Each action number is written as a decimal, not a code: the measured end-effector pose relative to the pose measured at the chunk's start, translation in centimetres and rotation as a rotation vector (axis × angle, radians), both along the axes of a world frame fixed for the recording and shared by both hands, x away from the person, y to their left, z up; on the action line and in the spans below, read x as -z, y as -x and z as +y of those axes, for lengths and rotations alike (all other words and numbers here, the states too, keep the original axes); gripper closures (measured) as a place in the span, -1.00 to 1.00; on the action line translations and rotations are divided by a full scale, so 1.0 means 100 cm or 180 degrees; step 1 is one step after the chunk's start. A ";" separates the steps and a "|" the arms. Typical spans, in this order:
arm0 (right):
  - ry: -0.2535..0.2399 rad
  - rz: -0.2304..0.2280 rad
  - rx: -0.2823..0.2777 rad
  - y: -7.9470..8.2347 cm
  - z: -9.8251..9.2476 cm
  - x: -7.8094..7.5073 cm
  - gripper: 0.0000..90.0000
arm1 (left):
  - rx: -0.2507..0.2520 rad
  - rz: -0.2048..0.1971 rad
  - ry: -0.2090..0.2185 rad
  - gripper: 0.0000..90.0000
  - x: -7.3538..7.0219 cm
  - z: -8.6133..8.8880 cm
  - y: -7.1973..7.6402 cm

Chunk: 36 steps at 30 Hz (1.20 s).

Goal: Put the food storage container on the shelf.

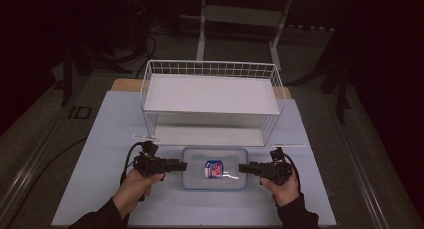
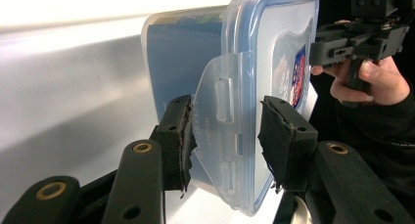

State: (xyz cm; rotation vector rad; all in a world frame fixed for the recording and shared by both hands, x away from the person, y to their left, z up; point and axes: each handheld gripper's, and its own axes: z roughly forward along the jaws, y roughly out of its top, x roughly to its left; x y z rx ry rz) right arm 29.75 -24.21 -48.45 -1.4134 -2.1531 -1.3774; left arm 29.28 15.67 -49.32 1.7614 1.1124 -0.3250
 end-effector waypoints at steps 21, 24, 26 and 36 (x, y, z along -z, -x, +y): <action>0.0007 -0.0427 0.0110 -0.054 0.007 -0.011 0.10 | -0.0372 -0.0302 -0.0035 0.21 -0.006 -0.003 -0.045; 0.0010 -0.0427 0.0140 -0.060 0.007 -0.005 0.09 | -0.0431 -0.0287 -0.0024 0.21 0.000 -0.004 -0.049; 0.0005 -0.0424 0.0163 -0.063 0.007 -0.001 0.09 | -0.0424 -0.0333 -0.0018 0.21 0.003 -0.005 -0.053; 0.0076 -0.0590 0.0267 -0.076 0.010 0.005 0.05 | -0.0526 -0.0569 -0.0040 0.19 0.012 -0.008 -0.067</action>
